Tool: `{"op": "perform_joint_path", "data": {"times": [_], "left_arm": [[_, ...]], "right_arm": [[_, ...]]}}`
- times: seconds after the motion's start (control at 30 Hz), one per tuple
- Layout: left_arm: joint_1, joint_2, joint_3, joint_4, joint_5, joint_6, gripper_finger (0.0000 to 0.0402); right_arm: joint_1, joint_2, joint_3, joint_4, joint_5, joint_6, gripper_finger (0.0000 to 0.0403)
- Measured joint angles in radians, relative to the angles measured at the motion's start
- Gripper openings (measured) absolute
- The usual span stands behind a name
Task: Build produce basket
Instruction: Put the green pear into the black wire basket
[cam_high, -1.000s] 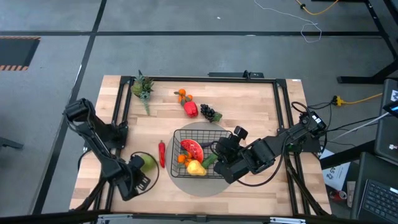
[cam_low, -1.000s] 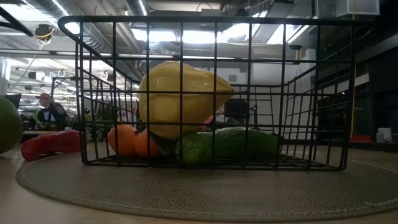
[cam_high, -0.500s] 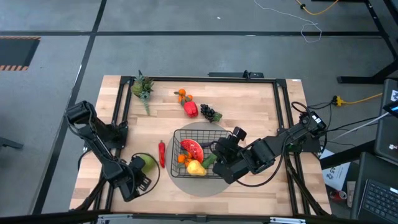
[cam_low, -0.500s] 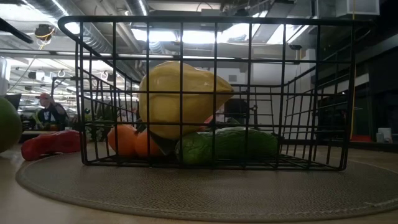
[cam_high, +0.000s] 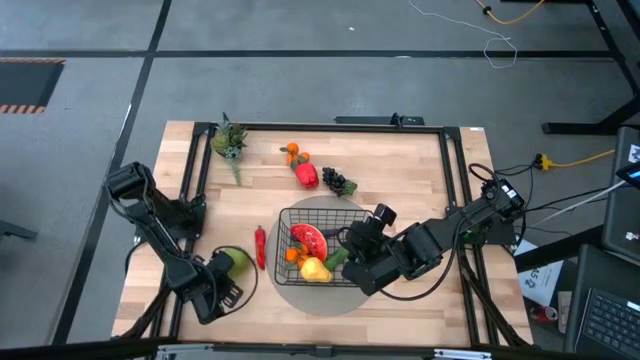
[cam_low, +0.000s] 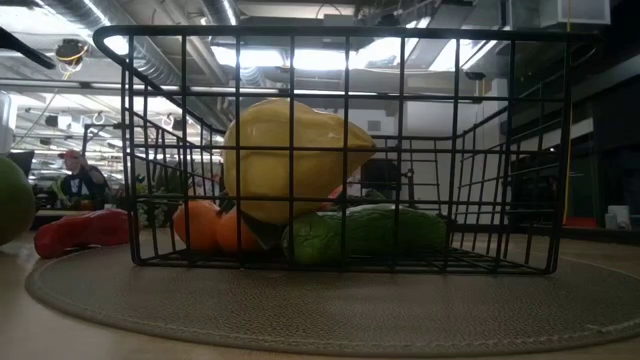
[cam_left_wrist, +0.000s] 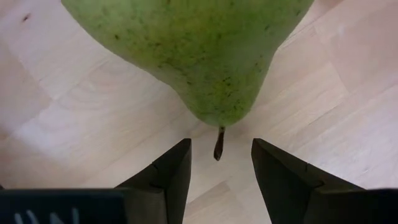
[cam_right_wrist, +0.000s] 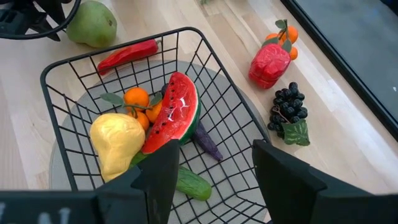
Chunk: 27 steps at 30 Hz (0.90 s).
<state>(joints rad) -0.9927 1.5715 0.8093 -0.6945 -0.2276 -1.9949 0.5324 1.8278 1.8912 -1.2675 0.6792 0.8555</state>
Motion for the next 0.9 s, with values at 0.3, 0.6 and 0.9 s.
{"op": "perform_joint_path", "data": {"times": [0.3,0.6,0.9], "left_arm": [[0.011,0.0,0.0,0.001,0.0,0.004,0.0163],[0.02,0.0,0.0,0.002,0.001,-0.011,0.0163],[0.032,0.0,0.0,0.007,0.001,-0.018,0.0163]], "right_arm": [[0.0,0.0,0.0,0.002,0.0,0.0,0.0204],[0.0,0.0,0.0,0.002,0.0,-0.022,0.0204],[0.0,0.0,0.0,0.002,0.0,-0.029,0.0204]]}}
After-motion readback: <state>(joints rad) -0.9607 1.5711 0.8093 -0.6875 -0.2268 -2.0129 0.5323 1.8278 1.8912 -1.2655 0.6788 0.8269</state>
